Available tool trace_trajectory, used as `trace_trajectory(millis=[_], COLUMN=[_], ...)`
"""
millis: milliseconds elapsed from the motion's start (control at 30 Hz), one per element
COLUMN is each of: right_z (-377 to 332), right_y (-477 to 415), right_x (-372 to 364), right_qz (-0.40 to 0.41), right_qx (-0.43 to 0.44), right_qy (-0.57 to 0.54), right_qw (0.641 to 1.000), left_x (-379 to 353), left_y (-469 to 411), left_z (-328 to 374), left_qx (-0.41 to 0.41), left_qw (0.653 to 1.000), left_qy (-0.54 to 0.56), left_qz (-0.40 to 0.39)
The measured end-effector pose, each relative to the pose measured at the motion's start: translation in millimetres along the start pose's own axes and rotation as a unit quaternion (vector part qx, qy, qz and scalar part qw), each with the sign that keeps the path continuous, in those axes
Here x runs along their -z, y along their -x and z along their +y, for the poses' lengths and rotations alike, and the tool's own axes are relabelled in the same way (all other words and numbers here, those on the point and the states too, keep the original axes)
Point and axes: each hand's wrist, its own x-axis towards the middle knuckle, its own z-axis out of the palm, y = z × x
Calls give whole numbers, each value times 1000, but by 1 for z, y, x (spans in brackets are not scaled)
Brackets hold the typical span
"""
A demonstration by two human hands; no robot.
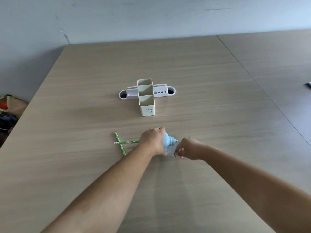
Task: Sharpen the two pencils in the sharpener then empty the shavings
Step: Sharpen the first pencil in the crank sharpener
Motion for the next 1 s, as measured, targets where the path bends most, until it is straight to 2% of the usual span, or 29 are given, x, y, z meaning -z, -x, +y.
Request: trace_trajectory(millis=[67,100,267,433,533,633,733,800,867,1000], right_z=[-6,-9,-18,-2,14,19,8,0,-1,10], right_y=[5,5,-17,-48,-43,-13,19,13,-12,-47], right_x=[26,41,75,43,5,-20,1,26,42,9], right_qz=[-86,-92,-16,105,112,74,54,102,154,122], right_qx=[20,31,52,33,18,52,105,117,94,16], right_qy=[-27,-28,-32,112,104,100,79,65,79,156], right_qw=[996,995,998,988,988,991,990,986,980,980], left_x=[-2,-3,-3,-3,-2,-2,-1,1,2,0], left_y=[1,1,-1,-2,-1,-1,-1,-1,-1,-1], left_z=[0,-1,0,-1,0,2,1,-1,0,1], left_qx=[-5,-5,-4,-8,8,20,12,-3,-12,7], left_qw=[1000,1000,1000,999,999,999,999,1000,1000,1000], left_qy=[9,13,21,33,36,34,32,26,20,26], left_qz=[12,18,17,7,12,6,-1,-3,-10,-1])
